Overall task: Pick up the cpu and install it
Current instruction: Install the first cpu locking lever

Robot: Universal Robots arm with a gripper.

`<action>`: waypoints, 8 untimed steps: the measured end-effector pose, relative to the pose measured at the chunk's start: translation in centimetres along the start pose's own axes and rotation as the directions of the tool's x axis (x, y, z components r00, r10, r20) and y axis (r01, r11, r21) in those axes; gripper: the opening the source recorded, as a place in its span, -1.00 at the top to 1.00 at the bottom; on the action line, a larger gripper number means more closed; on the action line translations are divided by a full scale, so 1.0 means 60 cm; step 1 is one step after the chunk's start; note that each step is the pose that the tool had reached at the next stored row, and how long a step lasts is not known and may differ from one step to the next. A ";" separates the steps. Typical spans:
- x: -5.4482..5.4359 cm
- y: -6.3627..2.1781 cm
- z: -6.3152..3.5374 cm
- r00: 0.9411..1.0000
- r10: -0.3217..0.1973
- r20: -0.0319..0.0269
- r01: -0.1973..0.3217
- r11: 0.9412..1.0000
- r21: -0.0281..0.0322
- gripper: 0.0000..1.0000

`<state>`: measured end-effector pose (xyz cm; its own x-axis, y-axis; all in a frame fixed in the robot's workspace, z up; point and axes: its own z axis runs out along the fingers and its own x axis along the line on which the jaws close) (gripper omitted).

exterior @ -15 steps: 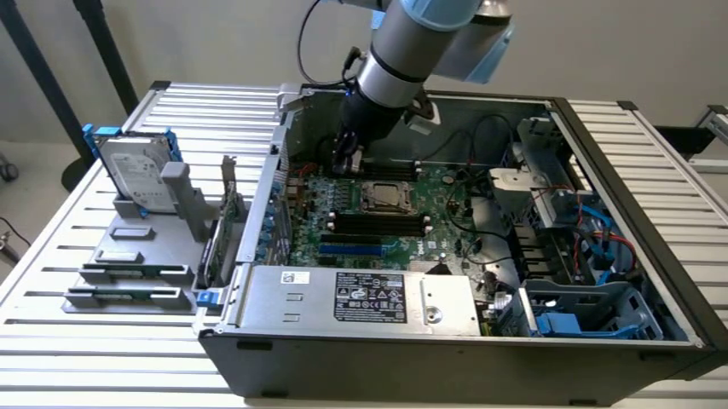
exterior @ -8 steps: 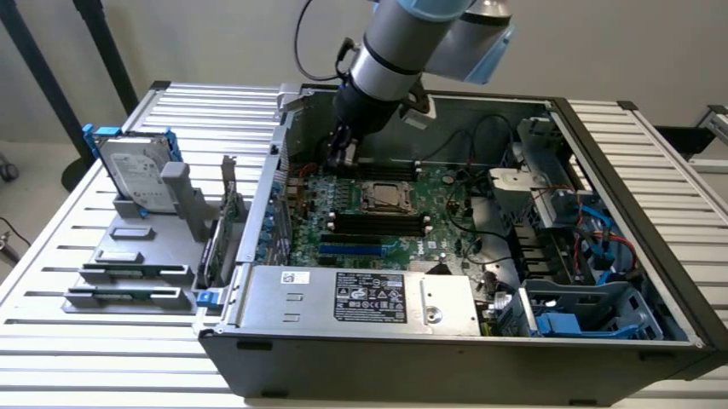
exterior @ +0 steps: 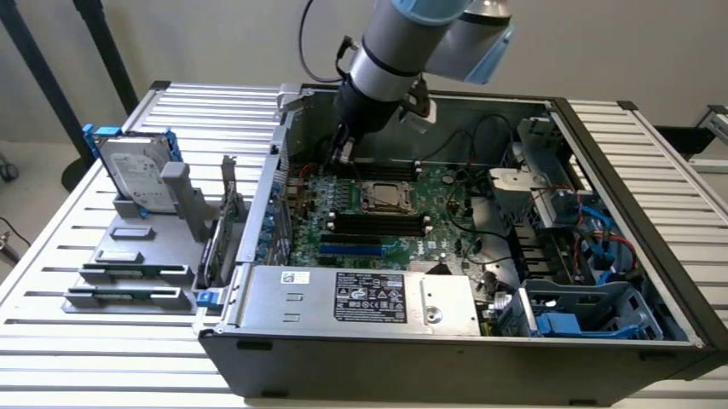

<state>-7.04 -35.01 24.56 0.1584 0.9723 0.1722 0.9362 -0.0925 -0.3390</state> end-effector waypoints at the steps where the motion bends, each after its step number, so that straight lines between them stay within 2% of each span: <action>1: 0.000 0.000 0.000 1.000 0.017 -0.006 -0.017 1.000 -0.003 0.79; 5: 0.000 0.000 0.000 0.996 0.083 -0.031 -0.084 0.996 -0.014 0.79; 8: 0.000 0.001 0.002 0.990 0.134 -0.051 -0.135 0.991 -0.022 0.79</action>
<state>-7.04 -35.01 24.40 0.2982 0.9388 0.1722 0.9128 -0.2278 -0.3390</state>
